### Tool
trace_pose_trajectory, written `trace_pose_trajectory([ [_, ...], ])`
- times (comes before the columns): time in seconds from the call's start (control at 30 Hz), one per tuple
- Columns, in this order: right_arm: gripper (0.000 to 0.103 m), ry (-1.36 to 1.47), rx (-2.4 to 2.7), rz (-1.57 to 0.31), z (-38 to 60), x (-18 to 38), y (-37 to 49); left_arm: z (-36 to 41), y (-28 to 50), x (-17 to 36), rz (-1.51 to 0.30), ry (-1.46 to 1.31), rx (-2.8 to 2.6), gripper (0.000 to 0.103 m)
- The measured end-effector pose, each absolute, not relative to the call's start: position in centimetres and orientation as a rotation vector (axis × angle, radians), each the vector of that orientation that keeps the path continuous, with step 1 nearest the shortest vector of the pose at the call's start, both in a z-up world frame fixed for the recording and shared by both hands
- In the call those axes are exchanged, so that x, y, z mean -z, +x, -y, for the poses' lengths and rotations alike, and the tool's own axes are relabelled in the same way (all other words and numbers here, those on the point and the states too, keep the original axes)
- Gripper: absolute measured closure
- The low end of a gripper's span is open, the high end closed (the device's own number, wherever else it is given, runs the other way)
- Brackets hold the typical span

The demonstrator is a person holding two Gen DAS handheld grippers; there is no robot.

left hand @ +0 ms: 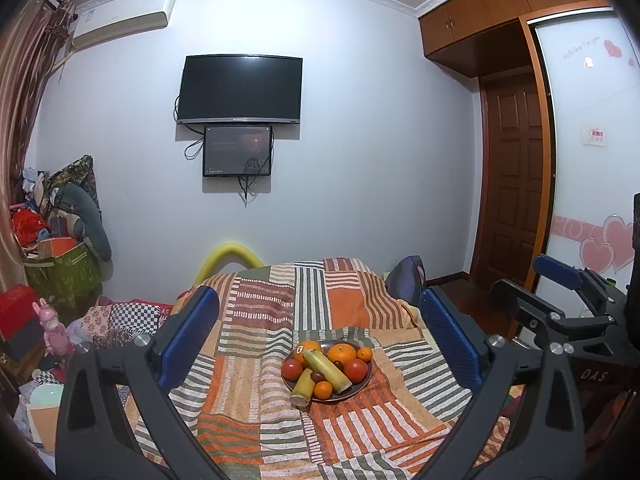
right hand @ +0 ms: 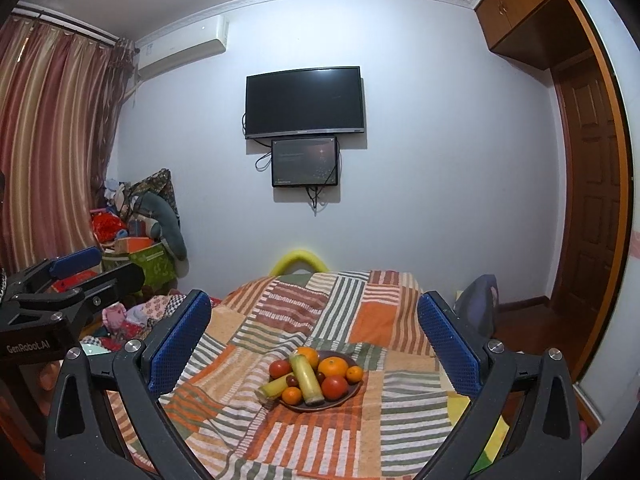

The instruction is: Organize fruits

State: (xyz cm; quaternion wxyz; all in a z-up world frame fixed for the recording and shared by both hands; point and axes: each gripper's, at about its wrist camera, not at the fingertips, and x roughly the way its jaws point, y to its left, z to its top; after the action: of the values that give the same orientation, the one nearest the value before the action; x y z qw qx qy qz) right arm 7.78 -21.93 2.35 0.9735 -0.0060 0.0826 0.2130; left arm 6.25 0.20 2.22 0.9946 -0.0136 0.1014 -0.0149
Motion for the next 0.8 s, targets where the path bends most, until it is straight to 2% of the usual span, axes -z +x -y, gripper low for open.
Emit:
trace_pose_trajectory([
  [0.8,0.000,-0.021,-0.420,-0.172,21.81,-2.64,7.56,0.03,6.56,-1.81,-0.222,-0.026,0.039,0.000],
])
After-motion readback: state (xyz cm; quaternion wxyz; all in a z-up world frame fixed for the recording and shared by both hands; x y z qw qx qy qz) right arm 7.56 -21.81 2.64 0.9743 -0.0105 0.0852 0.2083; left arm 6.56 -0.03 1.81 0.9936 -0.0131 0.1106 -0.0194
